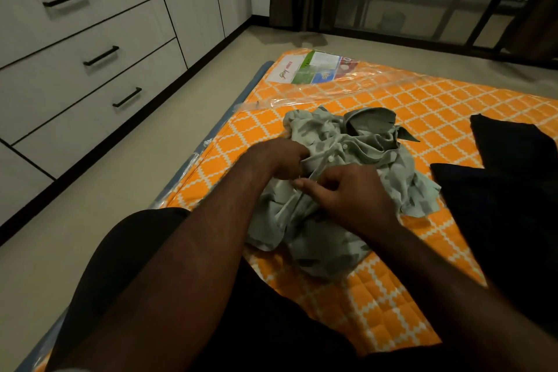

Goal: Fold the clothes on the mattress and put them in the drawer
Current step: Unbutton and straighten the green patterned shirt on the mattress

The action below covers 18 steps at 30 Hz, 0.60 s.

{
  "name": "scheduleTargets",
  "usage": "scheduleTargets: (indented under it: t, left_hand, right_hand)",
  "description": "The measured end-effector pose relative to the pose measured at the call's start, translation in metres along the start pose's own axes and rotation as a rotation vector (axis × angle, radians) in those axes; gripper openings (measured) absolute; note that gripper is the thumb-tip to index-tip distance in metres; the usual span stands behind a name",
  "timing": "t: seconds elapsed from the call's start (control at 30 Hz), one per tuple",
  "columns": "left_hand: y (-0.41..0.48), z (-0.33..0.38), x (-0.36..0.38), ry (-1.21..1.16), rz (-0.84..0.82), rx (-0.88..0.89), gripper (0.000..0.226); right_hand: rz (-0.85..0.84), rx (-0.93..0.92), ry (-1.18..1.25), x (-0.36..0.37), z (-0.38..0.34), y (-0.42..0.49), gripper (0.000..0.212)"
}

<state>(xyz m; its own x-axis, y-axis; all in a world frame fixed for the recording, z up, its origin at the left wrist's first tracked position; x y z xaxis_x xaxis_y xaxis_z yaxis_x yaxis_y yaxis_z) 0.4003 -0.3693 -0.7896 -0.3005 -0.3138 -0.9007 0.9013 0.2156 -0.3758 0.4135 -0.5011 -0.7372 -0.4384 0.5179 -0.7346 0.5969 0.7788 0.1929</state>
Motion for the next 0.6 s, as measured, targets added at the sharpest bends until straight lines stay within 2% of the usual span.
scheduleTargets:
  t: [0.07, 0.13, 0.2, 0.33, 0.4, 0.5, 0.6]
  left_hand:
    - [0.004, -0.001, 0.005, -0.002, -0.007, 0.008, 0.041]
    - [0.005, -0.001, 0.005, 0.021, 0.011, 0.020, 0.037]
    - [0.006, -0.003, 0.002, 0.035, 0.040, 0.021, 0.031]
    - [0.006, 0.003, -0.005, 0.037, 0.102, 0.046, 0.016]
    - [0.005, 0.008, -0.009, 0.043, 0.140, 0.066, 0.007]
    - [0.006, 0.019, -0.018, 0.015, 0.211, 0.131, 0.033]
    - [0.007, 0.030, -0.024, -0.069, 0.282, 0.209, 0.040]
  right_hand:
    - [-0.104, 0.059, -0.095, 0.022, -0.001, -0.008, 0.062]
    - [-0.175, 0.136, -0.155, 0.040, 0.004, -0.015, 0.067]
    - [-0.200, 0.204, -0.129, 0.053, 0.014, -0.019, 0.063]
    - [-0.200, 0.322, 0.020, 0.056, 0.035, -0.017, 0.042]
    - [-0.176, 0.404, 0.131, 0.051, 0.049, -0.015, 0.033]
    - [-0.049, 0.520, 0.235, 0.038, 0.074, -0.010, 0.030]
    - [0.100, 0.545, 0.153, 0.020, 0.090, -0.004, 0.030]
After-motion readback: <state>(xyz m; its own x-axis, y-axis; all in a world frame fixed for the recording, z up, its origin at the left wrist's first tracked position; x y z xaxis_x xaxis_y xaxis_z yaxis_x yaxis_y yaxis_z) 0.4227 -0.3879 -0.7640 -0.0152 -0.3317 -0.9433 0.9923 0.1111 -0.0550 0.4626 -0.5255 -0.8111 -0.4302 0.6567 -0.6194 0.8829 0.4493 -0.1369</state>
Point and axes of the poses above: each hand's wrist, its own y-axis towards the middle knuckle, its own x-axis out of the palm, z = x × y, the point moved 10 cm from there along y, towards the middle knuckle, and after that the axes turned 7 degrees about x, right-handed, at the moved point
